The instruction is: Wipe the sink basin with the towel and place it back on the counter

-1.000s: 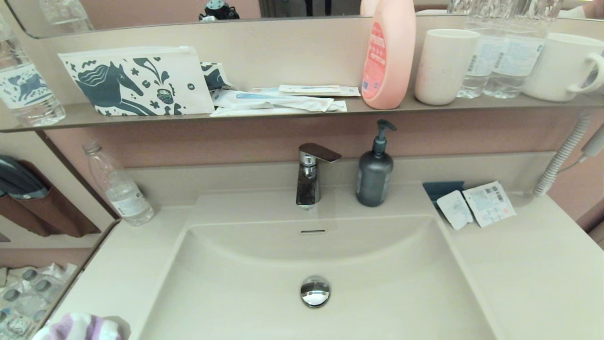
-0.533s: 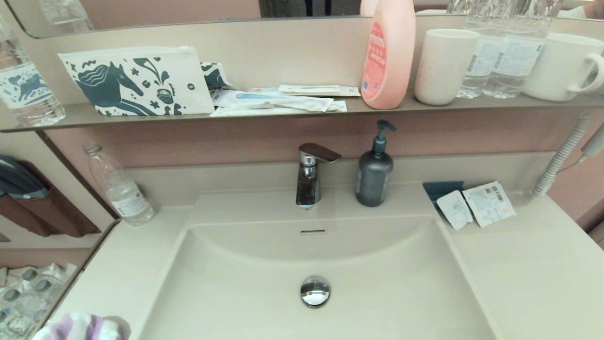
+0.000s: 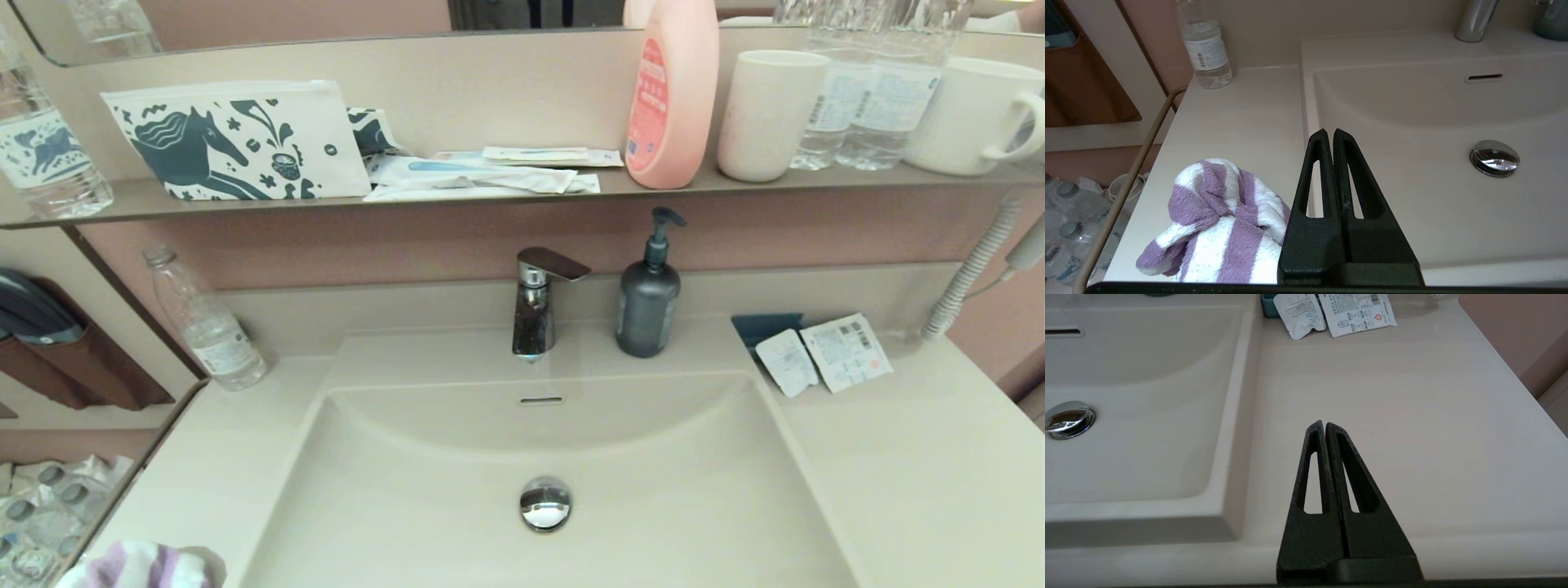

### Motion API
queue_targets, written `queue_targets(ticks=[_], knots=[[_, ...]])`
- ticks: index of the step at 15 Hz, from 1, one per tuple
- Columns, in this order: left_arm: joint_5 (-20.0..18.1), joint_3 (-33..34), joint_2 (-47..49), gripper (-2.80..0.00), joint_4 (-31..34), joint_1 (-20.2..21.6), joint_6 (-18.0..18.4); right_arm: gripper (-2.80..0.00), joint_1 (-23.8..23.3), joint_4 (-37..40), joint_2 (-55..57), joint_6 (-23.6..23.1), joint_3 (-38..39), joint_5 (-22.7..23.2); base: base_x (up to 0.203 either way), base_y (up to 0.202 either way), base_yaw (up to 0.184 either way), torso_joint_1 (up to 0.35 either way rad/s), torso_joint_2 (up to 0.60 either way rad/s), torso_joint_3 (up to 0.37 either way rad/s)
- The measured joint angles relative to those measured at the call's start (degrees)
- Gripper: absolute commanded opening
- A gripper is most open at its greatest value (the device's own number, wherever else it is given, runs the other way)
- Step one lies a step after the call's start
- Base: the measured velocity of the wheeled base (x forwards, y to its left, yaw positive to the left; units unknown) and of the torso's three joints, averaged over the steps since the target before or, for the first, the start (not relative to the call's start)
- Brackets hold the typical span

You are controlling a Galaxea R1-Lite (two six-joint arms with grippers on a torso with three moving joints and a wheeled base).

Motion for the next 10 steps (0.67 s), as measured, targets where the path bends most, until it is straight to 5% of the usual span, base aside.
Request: queue_targets(ticks=[4,10], knots=[[-2.6,1.8,-0.1,-2.80,0.0,0.0,0.6,-2.80,0.0,0.0,0.0,0.0,0.0,0.0,0.000,0.000,0.000,0.000,0.00,0.000],[-0.8,1.9,-0.1,-2.80,-0.5,0.0,-2.5,-2.80,0.0,0.0,0.0,0.3,0.0,-0.1,0.000,0.000,0.000,0.000,0.00,0.000]])
